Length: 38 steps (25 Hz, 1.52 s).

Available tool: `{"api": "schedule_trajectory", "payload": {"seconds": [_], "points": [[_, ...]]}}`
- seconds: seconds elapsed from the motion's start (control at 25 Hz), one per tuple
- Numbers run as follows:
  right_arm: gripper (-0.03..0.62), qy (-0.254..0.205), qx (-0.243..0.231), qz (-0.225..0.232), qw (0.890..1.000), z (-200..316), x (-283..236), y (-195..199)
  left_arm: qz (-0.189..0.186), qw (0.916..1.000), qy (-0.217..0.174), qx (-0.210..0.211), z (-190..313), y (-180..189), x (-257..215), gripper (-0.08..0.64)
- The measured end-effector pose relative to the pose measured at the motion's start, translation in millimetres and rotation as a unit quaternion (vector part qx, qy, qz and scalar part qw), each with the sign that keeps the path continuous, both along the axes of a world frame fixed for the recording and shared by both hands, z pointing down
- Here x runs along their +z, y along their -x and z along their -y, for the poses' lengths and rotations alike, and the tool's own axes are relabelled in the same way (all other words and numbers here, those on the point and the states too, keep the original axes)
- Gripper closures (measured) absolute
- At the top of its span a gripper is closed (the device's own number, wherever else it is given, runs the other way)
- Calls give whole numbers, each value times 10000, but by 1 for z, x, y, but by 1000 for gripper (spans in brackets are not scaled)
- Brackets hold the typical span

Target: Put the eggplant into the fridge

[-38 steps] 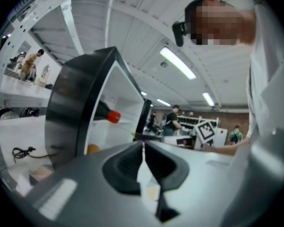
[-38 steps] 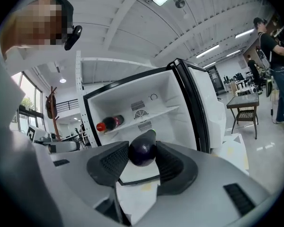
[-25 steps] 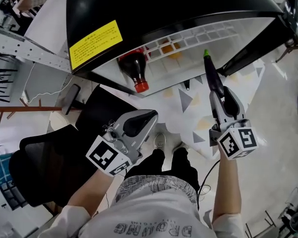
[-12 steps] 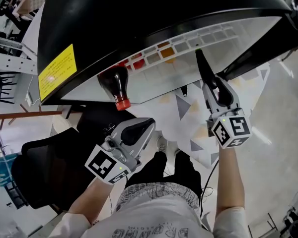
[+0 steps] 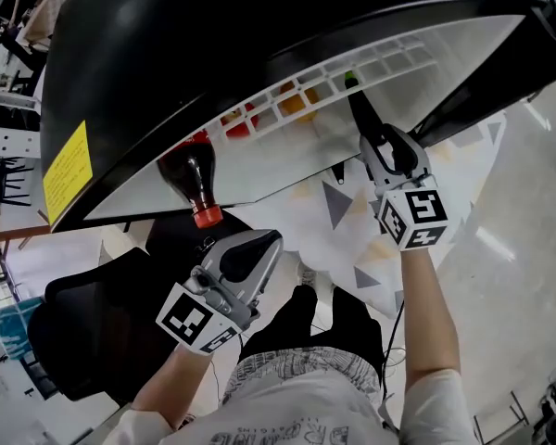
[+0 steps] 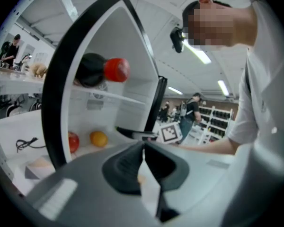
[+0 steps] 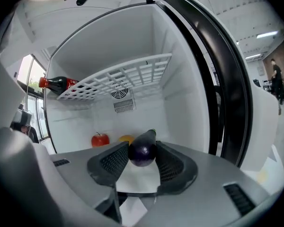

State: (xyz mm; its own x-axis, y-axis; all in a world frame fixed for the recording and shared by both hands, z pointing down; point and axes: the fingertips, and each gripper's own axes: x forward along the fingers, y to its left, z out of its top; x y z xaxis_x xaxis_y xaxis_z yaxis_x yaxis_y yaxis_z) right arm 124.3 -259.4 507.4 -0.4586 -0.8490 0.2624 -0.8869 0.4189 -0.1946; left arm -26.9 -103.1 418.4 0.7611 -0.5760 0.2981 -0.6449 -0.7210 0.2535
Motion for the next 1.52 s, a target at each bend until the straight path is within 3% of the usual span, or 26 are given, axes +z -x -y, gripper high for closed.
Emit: {"api": "schedule_trajectory", "payload": {"seconds": [0.68,1.52], "points": [[417,109,118,-565,9983,40,37,-1,19,9998,182,74,4,-11,17,545],[414,371,70,-1113,9931,50,67,2,39,9996,281,81,4,-14,27,545]]}}
